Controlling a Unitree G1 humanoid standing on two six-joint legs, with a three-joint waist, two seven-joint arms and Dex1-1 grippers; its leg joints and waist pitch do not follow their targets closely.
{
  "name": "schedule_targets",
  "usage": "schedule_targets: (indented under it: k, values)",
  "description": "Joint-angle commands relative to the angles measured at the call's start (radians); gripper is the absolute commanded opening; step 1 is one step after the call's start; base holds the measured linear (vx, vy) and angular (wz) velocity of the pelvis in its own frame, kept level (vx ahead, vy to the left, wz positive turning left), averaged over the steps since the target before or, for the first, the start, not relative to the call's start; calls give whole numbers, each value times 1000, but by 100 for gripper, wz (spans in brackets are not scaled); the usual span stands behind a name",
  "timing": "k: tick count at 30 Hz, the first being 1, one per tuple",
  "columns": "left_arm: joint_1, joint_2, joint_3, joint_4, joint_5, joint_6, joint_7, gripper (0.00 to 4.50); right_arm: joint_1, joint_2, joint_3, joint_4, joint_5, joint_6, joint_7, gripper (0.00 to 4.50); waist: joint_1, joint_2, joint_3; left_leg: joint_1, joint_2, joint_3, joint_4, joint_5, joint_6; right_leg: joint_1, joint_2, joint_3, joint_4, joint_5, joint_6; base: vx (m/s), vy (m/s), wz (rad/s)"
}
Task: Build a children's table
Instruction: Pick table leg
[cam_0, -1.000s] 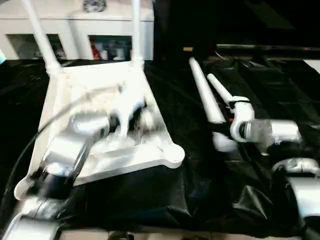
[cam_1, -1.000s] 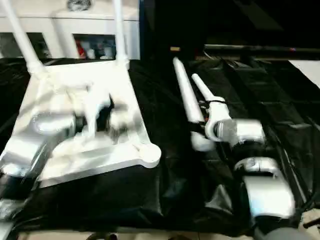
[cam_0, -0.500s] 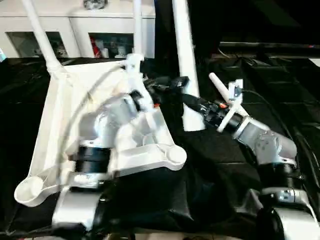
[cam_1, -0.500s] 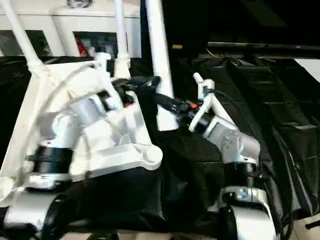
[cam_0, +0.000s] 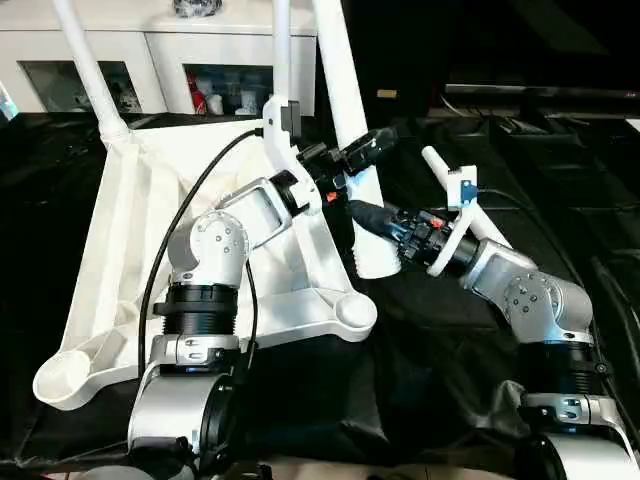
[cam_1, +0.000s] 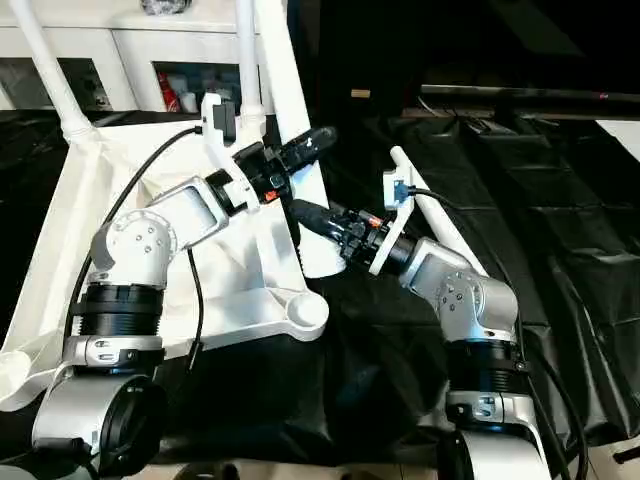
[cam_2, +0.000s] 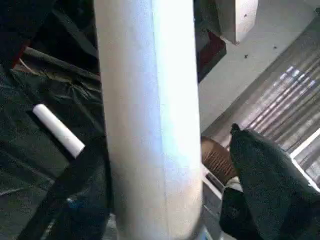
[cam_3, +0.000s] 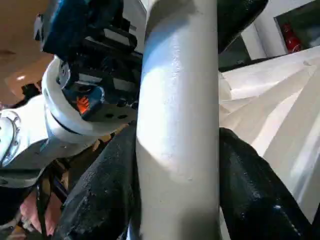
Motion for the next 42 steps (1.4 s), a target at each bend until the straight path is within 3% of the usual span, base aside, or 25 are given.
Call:
schedule_targets:
  k: [1, 3, 4, 5, 15, 19, 20, 21, 24, 28, 31, 37, 38, 42]
  values:
    - [4, 11, -29, -16, 31, -6, 27, 333, 1, -13, 27, -29, -31, -14, -27, 191, 2, -8, -78, 21, 24, -16, -66, -194, 12, 54, -62, 37, -86, -290, -144, 0, 0, 0]
    - [8, 14, -38, -22, 56, -16, 66, 331, -5, -15, 63, -21, -90, -44, -78, 191, 0, -8, -77, 20, 25, -17, -68, -196, 3, 53, -60, 37, -85, -290, -133, 0, 0, 0]
    - [9, 11, -35, -24, 59, -19, 82, 303, -7, -12, 74, -24, -103, -49, -91, 191, -1, -9, -77, 20, 24, -17, -68, -195, -1, 55, -61, 37, -85, -287, -131, 0, 0, 0]
    - [10, 4, -30, -28, 62, -23, 99, 303, -13, -4, 77, -31, -108, -48, -108, 191, 0, -5, -78, 20, 24, -17, -67, -191, -3, 55, -61, 38, -84, -280, -134, 0, 0, 0]
    - [7, -24, 7, -34, 55, -51, 183, 211, -33, 18, 106, -52, -117, -56, -155, 191, -1, -6, -78, 21, 24, -16, -68, -198, 4, 54, -60, 38, -84, -254, -144, 0, 0, 0]
    - [10, -28, 12, -51, 33, -45, 171, 198, -29, 21, 120, -66, -122, -51, -164, 191, -1, -7, -78, 20, 23, -16, -68, -198, 3, 54, -60, 39, -85, -256, -142, 0, 0, 0]
    - [12, -26, 8, -56, 30, -46, 165, 194, -28, 20, 126, -70, -126, -55, -166, 226, -1, -7, -78, 20, 23, -16, -68, -197, 4, 54, -60, 39, -84, -254, -142, 0, 0, 0]
    - [13, -21, 3, -60, 27, -45, 151, 193, -28, 20, 128, -70, -126, -56, -163, 261, -1, -7, -78, 19, 24, -16, -68, -198, 3, 55, -60, 39, -84, -255, -141, 0, 0, 0]
    - [26, 29, -58, -88, 36, -54, 36, 191, -36, 4, 123, -79, -99, -24, -144, 267, -2, -6, -77, 21, 24, -16, -70, -198, 5, 52, -60, 39, -86, -273, -136, 0, 0, 0]
    - [38, 100, -136, -142, 20, -12, -111, 190, -39, -57, 136, -111, -87, 5, -91, 307, -2, -5, -77, 22, 26, -17, -72, -198, -2, 53, -59, 40, -81, -260, -138, 0, 0, 0]
    - [45, 161, -193, -180, 6, 17, -222, 190, -39, -136, 154, -154, -39, 78, 11, 309, 1, -6, -76, 24, 27, -14, -71, -197, -3, 54, -59, 43, -78, -248, -145, 0, 0, 0]
    - [41, 200, -220, -171, -5, 18, -307, 189, -31, -213, 204, -187, -24, 117, 109, 309, 2, -12, -75, 22, 25, -13, -68, -193, 0, 54, -62, 42, -83, -289, -138, 0, 0, 0]
    - [40, 206, -225, -174, -12, 24, -324, 189, -32, -220, 211, -189, -21, 120, 121, 309, -1, -13, -74, 17, 24, -14, -69, -188, -2, 57, -61, 42, -80, -287, -139, 0, 0, 0]
    - [35, 219, -238, -174, -17, 24, -362, 189, -33, -245, 240, -208, -1, 139, 160, 309, -1, -14, -75, 21, 25, -13, -66, -185, 1, 55, -60, 43, -79, -283, -143, 0, 0, 0]
